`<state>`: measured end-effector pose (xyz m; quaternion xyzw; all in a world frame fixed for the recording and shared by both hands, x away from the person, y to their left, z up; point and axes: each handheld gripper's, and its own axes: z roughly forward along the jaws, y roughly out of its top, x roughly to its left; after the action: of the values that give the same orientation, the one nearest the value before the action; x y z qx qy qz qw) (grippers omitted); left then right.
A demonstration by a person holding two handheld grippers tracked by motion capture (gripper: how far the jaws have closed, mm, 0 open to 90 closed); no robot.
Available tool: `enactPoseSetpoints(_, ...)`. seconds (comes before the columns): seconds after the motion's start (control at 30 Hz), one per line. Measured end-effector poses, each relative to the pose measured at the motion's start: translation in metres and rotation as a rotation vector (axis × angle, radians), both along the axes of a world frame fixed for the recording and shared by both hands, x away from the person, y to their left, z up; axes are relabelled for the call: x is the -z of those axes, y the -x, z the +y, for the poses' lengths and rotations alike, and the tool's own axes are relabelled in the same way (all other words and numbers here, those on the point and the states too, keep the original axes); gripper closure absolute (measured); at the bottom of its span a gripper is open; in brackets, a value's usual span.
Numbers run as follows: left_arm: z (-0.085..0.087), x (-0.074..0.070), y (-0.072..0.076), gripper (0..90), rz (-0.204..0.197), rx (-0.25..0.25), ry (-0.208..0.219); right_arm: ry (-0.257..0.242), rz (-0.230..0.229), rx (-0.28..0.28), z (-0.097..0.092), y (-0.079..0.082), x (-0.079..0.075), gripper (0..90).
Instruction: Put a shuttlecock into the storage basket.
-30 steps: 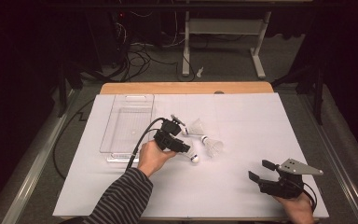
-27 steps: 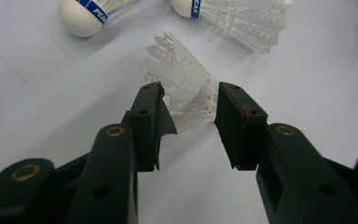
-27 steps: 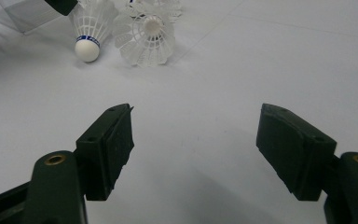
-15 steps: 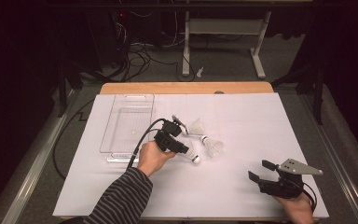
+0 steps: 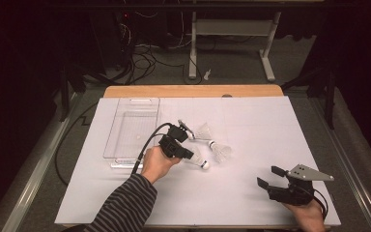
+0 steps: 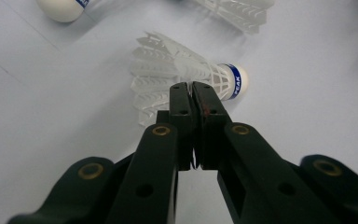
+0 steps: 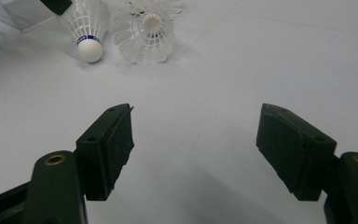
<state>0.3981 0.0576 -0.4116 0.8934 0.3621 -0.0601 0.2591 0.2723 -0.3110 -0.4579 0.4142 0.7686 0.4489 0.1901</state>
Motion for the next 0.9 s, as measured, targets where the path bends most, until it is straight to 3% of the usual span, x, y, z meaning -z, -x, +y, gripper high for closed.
enactPoseSetpoints(0.37,0.002,-0.008,0.006,89.4,0.005,0.029,0.040,0.000,0.001,0.001,0.000,0.000,0.000,27.7)
enactPoseSetpoints(0.9,0.013,-0.026,0.014,89.5,-0.038,0.036,0.058,0.002,-0.001,0.000,0.000,0.000,0.000,27.7)
